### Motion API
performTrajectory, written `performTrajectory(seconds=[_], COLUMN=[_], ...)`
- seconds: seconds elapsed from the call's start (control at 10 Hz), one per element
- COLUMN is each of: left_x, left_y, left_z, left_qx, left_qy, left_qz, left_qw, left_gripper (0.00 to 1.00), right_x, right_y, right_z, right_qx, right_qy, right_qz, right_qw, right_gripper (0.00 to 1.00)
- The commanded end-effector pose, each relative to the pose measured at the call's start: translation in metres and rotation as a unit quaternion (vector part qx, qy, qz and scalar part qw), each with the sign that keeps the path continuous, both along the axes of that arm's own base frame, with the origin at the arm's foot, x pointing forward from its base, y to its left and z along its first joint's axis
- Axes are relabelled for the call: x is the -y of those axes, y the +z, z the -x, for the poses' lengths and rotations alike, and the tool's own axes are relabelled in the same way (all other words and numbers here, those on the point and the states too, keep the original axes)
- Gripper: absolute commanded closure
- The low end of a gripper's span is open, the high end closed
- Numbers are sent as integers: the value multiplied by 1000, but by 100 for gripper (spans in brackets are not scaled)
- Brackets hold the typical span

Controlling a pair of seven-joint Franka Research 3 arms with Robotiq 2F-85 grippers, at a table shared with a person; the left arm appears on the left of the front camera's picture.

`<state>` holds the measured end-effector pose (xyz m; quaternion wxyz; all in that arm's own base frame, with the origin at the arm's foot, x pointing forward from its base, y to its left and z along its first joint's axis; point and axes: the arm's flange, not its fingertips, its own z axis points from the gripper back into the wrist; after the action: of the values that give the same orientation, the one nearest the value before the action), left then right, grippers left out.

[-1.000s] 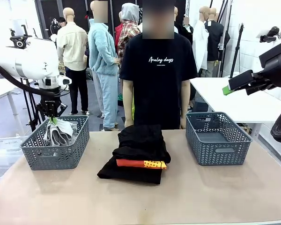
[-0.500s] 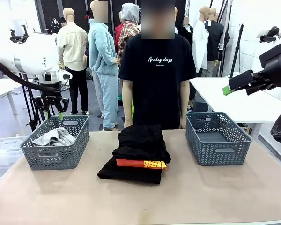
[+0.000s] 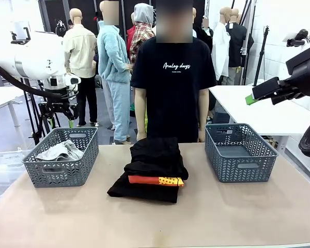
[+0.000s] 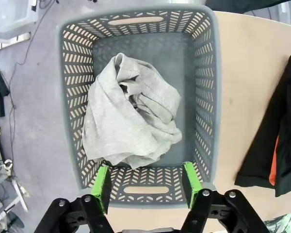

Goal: Sort the tops and bottoms.
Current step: Sort the clothes according to human instructions, then lift clothes from the center of the table with your right hand.

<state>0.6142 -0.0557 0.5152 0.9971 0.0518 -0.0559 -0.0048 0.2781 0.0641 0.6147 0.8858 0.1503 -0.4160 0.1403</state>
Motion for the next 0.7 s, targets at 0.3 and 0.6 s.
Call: performTrajectory(seconds=[0.3,0.6], left_x=[-2,-2], left_y=[0,0], left_z=[0,0], left_qx=[0,0], left_qy=[1,1], left_qz=[-4,-4], left_qw=[1000,1000], left_gripper=[24,24], right_x=[0,0], right_y=[-1,-1], right_z=[-1,-1], right_qx=[-3,-3], right_qy=[4,4], right_qz=[-2,-2], right_qw=[1000,1000], right_gripper=[0,0])
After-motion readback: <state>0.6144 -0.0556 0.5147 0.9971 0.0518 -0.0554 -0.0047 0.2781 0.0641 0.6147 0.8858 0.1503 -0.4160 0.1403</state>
